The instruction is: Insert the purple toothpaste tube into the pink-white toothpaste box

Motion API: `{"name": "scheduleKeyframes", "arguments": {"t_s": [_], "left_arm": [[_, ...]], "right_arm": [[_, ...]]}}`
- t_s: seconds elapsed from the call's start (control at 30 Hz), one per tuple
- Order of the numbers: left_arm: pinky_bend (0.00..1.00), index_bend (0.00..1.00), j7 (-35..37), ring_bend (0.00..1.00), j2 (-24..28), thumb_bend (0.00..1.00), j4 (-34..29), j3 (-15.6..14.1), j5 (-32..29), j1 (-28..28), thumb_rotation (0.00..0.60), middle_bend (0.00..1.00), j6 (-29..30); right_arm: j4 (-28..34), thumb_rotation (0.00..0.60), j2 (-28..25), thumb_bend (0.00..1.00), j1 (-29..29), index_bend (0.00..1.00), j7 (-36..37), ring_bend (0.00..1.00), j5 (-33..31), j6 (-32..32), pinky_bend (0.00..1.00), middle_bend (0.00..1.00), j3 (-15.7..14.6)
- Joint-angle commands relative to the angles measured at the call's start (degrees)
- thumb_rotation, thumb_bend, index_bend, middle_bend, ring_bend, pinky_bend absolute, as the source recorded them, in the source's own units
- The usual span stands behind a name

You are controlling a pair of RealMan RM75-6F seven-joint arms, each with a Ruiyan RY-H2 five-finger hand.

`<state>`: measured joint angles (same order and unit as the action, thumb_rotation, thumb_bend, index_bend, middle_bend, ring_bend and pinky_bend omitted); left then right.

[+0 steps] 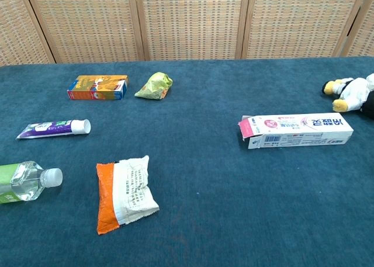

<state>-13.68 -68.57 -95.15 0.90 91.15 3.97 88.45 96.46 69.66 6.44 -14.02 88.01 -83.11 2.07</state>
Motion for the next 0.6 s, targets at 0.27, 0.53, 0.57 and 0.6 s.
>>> {"name": "scheduleKeyframes", "arguments": {"t_s": [0.27,0.53,0.57,0.6], "left_arm": [[0.0,0.0,-0.34,0.0,-0.1,0.29,-0.07,-0.01,-0.21,0.01,0.6,0.0,-0.14],[0.0,0.0,-0.31,0.0,-0.13,0.29,-0.06,0.08,-0.03,0.06,0.6,0.0,0.04],[0.0,0.0,-0.29,0.0,-0.14,0.29,-0.02,0.09,-0.07,0.07,0.6,0.0,0.02],[0.0,0.0,-0.28,0.0,-0.16,0.29,0.02,0.1,-0.13,0.08,0.6,0.0,-0.04]], "right_arm": [[0.0,0.6,-0.1,0.0,-0.06,0.01,0.18,0.0,0.21,0.05,0.0,0.0,-0.21],[0.37,0.6,0.0,0.0,0.02,0.01,-0.19,0.0,1.0,0.11,0.0,0.0,-0.58],[0.42,0.6,0.01,0.0,0.03,0.01,-0.25,0.0,0.98,0.12,0.0,0.0,-0.57],[0.5,0.6,0.01,0.0,0.03,0.01,-0.29,0.0,1.01,0.09,0.0,0.0,-0.55]]}}
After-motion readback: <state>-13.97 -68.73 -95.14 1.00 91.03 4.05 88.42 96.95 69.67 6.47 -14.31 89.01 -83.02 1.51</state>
